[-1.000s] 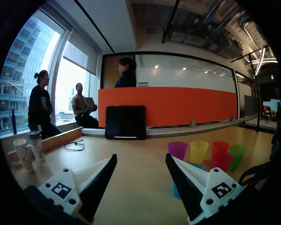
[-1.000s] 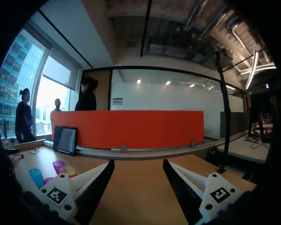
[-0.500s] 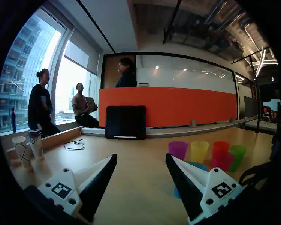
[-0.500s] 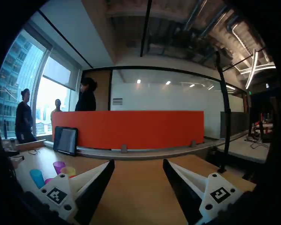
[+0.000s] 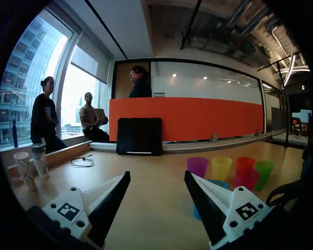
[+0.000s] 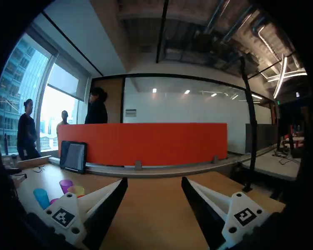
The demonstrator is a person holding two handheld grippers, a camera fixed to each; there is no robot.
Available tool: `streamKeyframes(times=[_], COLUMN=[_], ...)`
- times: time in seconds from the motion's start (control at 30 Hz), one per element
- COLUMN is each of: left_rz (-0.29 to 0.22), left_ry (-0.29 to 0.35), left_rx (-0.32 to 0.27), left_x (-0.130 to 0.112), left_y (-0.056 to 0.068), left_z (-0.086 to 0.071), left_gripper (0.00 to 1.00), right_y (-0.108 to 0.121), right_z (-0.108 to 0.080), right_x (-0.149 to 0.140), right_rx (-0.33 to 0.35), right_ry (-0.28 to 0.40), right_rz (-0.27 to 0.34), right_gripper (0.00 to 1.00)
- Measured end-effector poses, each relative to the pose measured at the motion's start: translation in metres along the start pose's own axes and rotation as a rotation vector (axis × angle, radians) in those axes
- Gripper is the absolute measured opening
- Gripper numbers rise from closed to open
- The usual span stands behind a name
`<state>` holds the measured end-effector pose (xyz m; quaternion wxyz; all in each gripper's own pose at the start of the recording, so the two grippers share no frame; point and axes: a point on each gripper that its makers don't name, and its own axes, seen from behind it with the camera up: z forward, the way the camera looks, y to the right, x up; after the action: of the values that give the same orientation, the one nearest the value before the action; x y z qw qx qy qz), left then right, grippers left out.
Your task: Pour water
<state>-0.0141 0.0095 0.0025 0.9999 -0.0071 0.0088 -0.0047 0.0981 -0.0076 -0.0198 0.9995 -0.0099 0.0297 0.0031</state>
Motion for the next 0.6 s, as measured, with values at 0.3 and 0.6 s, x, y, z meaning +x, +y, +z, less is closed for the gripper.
streamKeyframes(times=[0.3, 0.6], left_rz=[0.001, 0.002], left_ry=[-0.001, -0.001], left_rx=[0.0, 0.0], left_x=[-0.0009, -0.0013], left_y=[0.0009, 0.0013], left_z=[0.0009, 0.0004], left_gripper=[0.96, 0.96], right_y=[-0.0004, 0.0034], right_z=[-0.0001, -0.0046], right_x=[0.0031, 0.0031], right_rx=[0.001, -0.001], right_ry=[0.011, 0.03], right_rz=[-0.019, -0.062], right_gripper=[1.0, 1.0])
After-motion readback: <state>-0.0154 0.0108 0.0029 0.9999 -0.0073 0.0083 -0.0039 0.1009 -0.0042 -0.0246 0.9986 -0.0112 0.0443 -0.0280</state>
